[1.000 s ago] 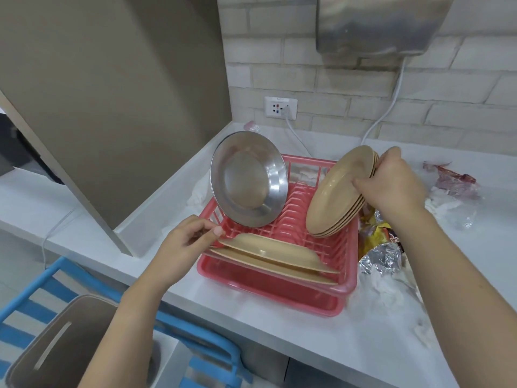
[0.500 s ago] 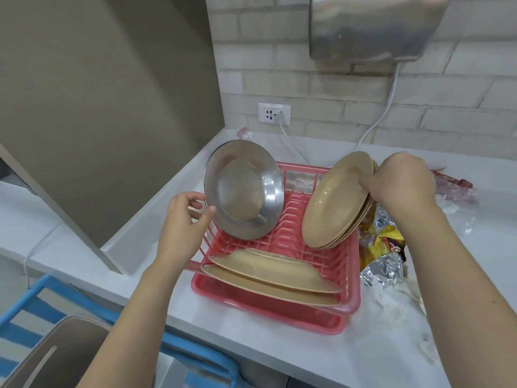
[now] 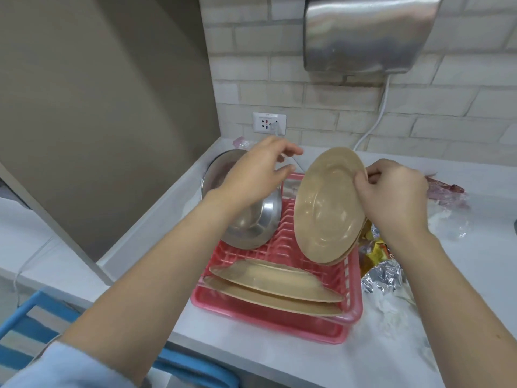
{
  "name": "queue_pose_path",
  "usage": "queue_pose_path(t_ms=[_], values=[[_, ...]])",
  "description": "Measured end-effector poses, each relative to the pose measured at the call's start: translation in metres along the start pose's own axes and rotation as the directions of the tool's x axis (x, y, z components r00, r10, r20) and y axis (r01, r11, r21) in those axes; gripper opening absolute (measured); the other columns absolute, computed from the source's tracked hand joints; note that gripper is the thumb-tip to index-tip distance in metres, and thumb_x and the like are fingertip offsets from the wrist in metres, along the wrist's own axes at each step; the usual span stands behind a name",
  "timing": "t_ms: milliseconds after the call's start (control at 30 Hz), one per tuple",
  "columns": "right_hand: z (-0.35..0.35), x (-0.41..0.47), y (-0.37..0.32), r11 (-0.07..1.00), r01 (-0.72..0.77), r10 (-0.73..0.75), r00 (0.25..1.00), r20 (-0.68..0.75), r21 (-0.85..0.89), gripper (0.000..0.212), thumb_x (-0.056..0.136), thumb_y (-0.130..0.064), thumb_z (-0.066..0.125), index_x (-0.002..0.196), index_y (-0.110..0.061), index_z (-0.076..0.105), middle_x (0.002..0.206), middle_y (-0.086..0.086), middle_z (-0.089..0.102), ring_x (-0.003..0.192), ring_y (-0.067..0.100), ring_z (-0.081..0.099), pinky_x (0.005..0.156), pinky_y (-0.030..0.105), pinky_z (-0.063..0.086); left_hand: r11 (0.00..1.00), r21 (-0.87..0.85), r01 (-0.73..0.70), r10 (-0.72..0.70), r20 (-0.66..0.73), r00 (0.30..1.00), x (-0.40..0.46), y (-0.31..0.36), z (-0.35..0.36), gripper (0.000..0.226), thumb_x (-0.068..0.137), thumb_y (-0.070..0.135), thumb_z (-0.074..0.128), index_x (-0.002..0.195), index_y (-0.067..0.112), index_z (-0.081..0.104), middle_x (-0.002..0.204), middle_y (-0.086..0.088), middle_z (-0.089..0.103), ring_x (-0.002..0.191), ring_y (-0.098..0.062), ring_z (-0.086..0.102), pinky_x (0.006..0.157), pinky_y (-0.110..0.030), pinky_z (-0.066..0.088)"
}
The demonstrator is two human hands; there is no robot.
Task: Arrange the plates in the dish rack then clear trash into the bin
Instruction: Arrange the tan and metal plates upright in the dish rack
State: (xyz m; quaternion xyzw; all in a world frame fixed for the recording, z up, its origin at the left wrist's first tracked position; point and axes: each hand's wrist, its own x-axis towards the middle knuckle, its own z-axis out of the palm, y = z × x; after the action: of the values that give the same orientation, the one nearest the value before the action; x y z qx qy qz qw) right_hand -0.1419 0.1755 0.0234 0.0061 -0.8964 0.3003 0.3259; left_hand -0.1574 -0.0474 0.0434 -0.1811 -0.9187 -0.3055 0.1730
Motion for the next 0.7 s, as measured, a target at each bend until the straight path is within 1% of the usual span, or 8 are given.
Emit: queue_pose_path(t_ms=[133,200,233,333,433,500,600,700], values=[[0.003,-0.008,-0.003,0.998,0.013,-0.011,0.999,-0.032,0.063,0.018,0.087,-0.025,0.059,0.078,-0.010,0.063,0.073,0.005,0.066,0.071,0.027,0.062,0.064,0.036,0.048,0.966,0.159,-0.202,0.187,0.102,0.977,0.036,0.026,0.022,0.052,0.089,0.019,0.068,0.136,0.030,0.048,0.134,0.006,0.045,0.128,-0.013,0.043,0.093,-0.027,0.042],[0.005,-0.011,-0.002,0.997,0.013,-0.011,0.999,-0.031,0.074,0.017,0.087,-0.027,0.059,0.078,-0.012,0.060,0.074,0.005,0.066,0.071,0.027,0.062,0.066,0.039,0.050,0.929,0.212,-0.303,0.283,0.122,0.951,0.048,0.033,0.034,0.052,0.086,0.018,0.071,0.133,0.026,0.051,0.133,0.004,0.047,0.126,-0.016,0.042,0.088,-0.025,0.040],[0.007,-0.012,-0.001,0.996,0.010,-0.007,1.000,-0.030,0.092,0.017,0.086,-0.028,0.060,0.078,-0.013,0.059,0.074,0.005,0.066,0.071,0.028,0.062,0.067,0.041,0.050,0.914,0.225,-0.338,0.317,0.126,0.940,0.052,0.035,0.040,0.048,0.083,0.017,0.072,0.127,0.025,0.054,0.130,0.003,0.049,0.123,-0.017,0.044,0.087,-0.028,0.043],[0.007,-0.015,0.001,0.993,-0.024,0.027,0.999,-0.025,0.118,0.019,0.086,-0.032,0.061,0.077,-0.017,0.056,0.074,0.003,0.064,0.071,0.027,0.061,0.066,0.043,0.050,0.899,0.244,-0.363,0.343,0.122,0.931,0.058,0.035,0.052,0.037,0.078,0.016,0.073,0.112,0.021,0.059,0.117,0.004,0.055,0.113,-0.018,0.049,0.087,-0.042,0.049],[0.004,-0.018,0.003,0.992,-0.067,0.069,0.997,-0.015,0.111,0.022,0.088,-0.040,0.062,0.078,-0.021,0.054,0.072,-0.004,0.060,0.070,0.021,0.059,0.062,0.038,0.048,0.891,0.248,-0.381,0.370,0.093,0.925,0.059,0.032,0.055,0.034,0.077,0.016,0.073,0.109,0.020,0.059,0.113,0.003,0.057,0.109,-0.019,0.052,0.084,-0.043,0.049],[0.001,-0.021,0.003,0.985,-0.075,0.074,0.997,0.012,0.156,0.027,0.092,-0.047,0.055,0.079,-0.024,0.053,0.072,-0.006,0.059,0.068,0.017,0.056,0.058,0.033,0.042,0.880,0.253,-0.402,0.397,0.073,0.915,0.058,0.029,0.055,0.033,0.077,0.016,0.073,0.107,0.020,0.060,0.111,0.003,0.056,0.105,-0.019,0.051,0.079,-0.042,0.050],[-0.002,-0.028,0.004,0.938,-0.165,0.128,0.982,0.138,0.305,0.034,0.100,-0.047,0.039,0.079,-0.023,0.050,0.067,0.000,0.055,0.067,0.018,0.052,0.058,0.034,0.037,0.865,0.274,-0.420,0.422,0.056,0.905,0.057,0.028,0.054,0.031,0.079,0.015,0.073,0.107,0.018,0.062,0.109,-0.001,0.054,0.101,-0.020,0.050,0.073,-0.041,0.049],[-0.004,-0.035,0.007,0.889,-0.264,0.186,0.955,0.233,0.374,0.042,0.101,-0.047,0.035,0.082,-0.015,0.053,0.073,0.014,0.057,0.069,0.027,0.054,0.065,0.040,0.045,0.844,0.289,-0.451,0.451,0.069,0.890,0.055,0.022,0.053,0.029,0.081,0.017,0.072,0.109,0.019,0.064,0.109,0.000,0.057,0.105,-0.022,0.049,0.076,-0.042,0.050]])
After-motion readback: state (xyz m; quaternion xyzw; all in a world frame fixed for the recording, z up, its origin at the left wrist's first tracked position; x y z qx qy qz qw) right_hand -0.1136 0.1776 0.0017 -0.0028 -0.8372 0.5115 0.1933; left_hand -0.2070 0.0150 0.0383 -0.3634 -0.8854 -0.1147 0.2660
